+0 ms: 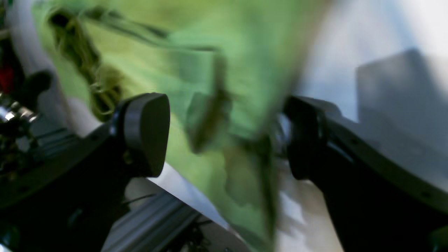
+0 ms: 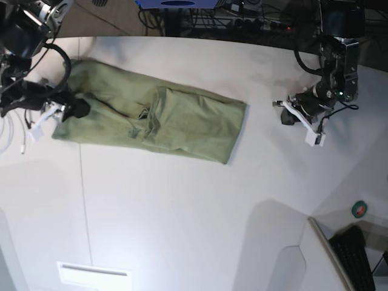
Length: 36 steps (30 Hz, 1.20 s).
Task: Layout the t-shirt on the table in an organized manner, then fold the t-shirt properly
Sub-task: 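Grasp opposite ends of the folded green shirt with both grippers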
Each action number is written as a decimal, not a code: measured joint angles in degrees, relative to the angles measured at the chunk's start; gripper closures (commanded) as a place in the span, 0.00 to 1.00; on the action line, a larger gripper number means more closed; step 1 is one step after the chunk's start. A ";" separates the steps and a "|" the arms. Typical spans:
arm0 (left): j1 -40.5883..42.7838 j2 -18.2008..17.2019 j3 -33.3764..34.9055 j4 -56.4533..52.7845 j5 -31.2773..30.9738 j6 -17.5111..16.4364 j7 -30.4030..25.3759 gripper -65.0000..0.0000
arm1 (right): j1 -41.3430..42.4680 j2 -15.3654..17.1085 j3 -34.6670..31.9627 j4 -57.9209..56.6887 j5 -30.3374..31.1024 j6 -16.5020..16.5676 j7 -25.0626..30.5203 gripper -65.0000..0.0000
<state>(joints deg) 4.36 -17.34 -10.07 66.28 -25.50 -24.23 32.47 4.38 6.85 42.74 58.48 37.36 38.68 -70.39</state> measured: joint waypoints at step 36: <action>-0.50 10.25 7.50 3.39 8.55 -1.05 -0.98 1.00 | -0.92 -0.44 -0.26 -0.33 -1.84 0.35 3.45 0.61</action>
<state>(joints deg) 3.86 -7.09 -2.57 69.67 -16.95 -25.28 31.48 3.46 6.42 42.48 58.15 35.53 39.03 -66.94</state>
